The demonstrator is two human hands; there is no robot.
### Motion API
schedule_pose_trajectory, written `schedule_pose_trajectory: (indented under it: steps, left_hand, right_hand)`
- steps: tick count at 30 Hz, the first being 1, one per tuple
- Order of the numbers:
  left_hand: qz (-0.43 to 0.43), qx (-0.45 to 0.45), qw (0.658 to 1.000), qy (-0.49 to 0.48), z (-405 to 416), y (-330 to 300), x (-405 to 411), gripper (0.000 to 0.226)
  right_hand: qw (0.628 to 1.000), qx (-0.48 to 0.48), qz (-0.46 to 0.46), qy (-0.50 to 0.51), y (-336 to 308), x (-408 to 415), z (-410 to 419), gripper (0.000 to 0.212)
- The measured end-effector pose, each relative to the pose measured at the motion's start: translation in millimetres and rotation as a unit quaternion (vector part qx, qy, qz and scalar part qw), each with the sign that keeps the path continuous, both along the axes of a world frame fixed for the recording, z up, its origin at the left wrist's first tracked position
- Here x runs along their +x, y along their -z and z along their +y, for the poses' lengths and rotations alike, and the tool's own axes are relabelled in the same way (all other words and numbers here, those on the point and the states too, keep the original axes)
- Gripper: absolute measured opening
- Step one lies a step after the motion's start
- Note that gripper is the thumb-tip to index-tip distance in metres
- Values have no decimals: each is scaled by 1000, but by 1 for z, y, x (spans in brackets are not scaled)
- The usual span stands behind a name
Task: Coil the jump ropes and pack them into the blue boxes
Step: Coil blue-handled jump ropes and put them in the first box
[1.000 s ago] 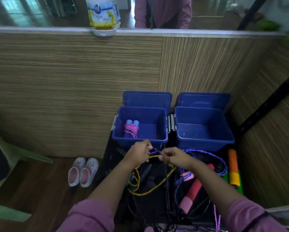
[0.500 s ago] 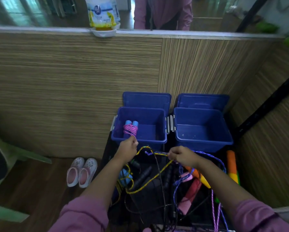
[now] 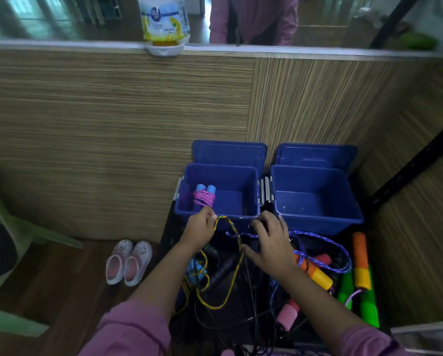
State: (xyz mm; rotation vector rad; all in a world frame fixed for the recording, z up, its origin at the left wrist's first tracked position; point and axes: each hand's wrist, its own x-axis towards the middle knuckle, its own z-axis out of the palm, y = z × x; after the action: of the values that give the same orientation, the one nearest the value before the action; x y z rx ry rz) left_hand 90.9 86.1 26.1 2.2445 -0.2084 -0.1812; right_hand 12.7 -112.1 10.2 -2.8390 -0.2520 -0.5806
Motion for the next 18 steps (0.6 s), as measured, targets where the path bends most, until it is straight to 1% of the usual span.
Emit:
schedule_pose_trajectory:
  steps: [1, 2, 3, 4, 5, 6, 7, 10, 11, 13, 15, 16, 18]
  left_hand:
    - [-1, -1, 1000, 0, 0, 0, 1, 13]
    - [-3, -5, 1000, -1, 0, 1, 2, 13]
    - [-4, -9, 1000, -2, 1, 1, 2, 13]
    - [-2, -13, 1000, -1, 1, 2, 2, 12]
    - [0, -13, 1000, -1, 1, 4, 3, 12]
    - [2, -11, 1000, 1, 2, 6, 2, 12]
    - [2, -7, 1000, 1, 3, 7, 2, 12]
    - [-2, -28, 1000, -10, 3, 9, 0, 9]
    - [-4, -53, 999, -14, 1, 8, -1, 15]
    - [-1, -109, 994, -12, -4, 4, -4, 27]
    - [3, -133, 991, 14, -10, 2, -9, 27]
    - [13, -129, 991, 33, -14, 1, -11, 21]
    - [56, -114, 990, 65, -21, -1, -16, 9]
  right_hand:
    - [999, -32, 5, -1, -1, -1, 3, 46]
    - [996, -76, 46, -4, -2, -3, 6, 44]
    - [988, -104, 118, -4, -4, -4, 10, 45]
    - [976, -92, 199, -2, -2, -6, 13, 44]
    - [960, -57, 274, 10, 1, -6, 13, 40]
    - [945, -3, 326, 24, 3, -5, 12, 37]
    - [936, 60, 344, 39, 5, -4, 12, 34]
    - [917, 239, 313, 67, -5, 5, 9, 30]
    - [912, 276, 295, 74, -13, 10, 8, 33]
    - [917, 304, 246, 79, -32, 23, 7, 37]
    - [917, 322, 222, 83, -48, 40, 6, 39]
    - [902, 358, 229, 79, -54, 47, 6, 39]
    - [847, 462, 259, 51, -58, 59, 7, 35]
